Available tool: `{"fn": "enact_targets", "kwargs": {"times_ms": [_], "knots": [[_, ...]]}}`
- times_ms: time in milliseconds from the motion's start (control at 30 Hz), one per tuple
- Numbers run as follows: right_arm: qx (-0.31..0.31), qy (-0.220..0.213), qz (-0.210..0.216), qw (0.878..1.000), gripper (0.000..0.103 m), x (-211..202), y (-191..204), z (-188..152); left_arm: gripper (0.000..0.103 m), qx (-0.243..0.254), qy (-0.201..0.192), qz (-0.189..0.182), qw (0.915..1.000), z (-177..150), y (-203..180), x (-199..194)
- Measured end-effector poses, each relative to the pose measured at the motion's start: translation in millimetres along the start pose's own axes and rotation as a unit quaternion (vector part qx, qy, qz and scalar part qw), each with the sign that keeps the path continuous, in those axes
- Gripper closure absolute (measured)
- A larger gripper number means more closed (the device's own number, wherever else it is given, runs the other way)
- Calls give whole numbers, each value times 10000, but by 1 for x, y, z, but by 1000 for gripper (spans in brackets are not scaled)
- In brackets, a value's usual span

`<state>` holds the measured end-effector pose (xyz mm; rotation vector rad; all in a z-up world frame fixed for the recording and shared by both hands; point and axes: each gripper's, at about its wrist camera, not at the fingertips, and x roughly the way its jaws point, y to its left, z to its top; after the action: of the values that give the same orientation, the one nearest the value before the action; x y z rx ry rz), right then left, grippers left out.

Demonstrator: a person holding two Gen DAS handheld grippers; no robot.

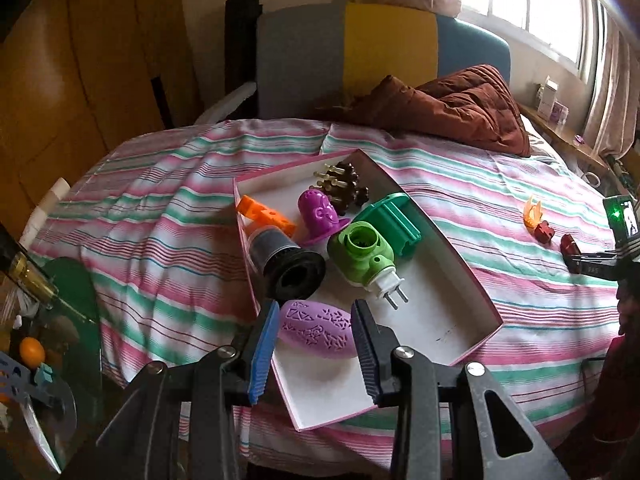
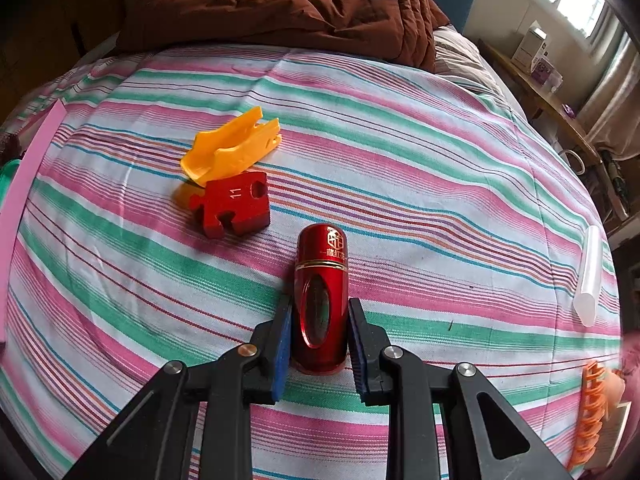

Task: Organize rigid objects
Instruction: 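Carry the red cylinder into the tray and open the right gripper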

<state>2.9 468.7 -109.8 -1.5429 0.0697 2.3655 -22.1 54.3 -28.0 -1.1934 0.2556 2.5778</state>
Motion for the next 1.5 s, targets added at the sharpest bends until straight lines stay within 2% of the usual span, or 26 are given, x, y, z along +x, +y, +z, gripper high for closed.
{"fn": "enact_targets", "kwargs": {"times_ms": [200, 333, 433, 567, 767, 967, 1033, 1133, 1267, 1500], "knots": [[115, 128, 144, 9997, 77, 1, -2, 2, 66, -62, 26, -35, 10000, -3, 1, 2], [172, 332, 394, 9985, 77, -4, 4, 2, 66, -51, 26, -86, 9999, -5, 0, 3], [135, 448, 714, 9964, 77, -10, 19, 0, 66, -74, 4, -101, 9999, -7, 0, 2], [-116, 489, 906, 9946, 77, -18, 48, -2, 66, -102, 8, -126, 9999, -8, 2, 3], [-284, 407, 1219, 9913, 77, -28, 85, -4, 66, -191, 10, -120, 9997, -11, 8, 3], [-291, 271, 1296, 9908, 77, -37, 105, -6, 66, -448, 22, -40, 9990, -15, 26, 5], [-338, 101, 1418, 9893, 77, -49, 113, -7, 66, -537, 21, 10, 9986, -15, 31, 5], [-538, -299, 1711, 9833, 77, -76, 135, -3, 66, -666, 46, 71, 9977, -16, 40, 7], [-956, -606, 2137, 9703, 77, -102, 174, -1, 66, -744, 63, 121, 9971, -17, 45, 8], [-1542, -619, 2654, 9497, 77, -116, 242, -5, 66, -751, 80, 136, 9970, -19, 47, 8]]}}
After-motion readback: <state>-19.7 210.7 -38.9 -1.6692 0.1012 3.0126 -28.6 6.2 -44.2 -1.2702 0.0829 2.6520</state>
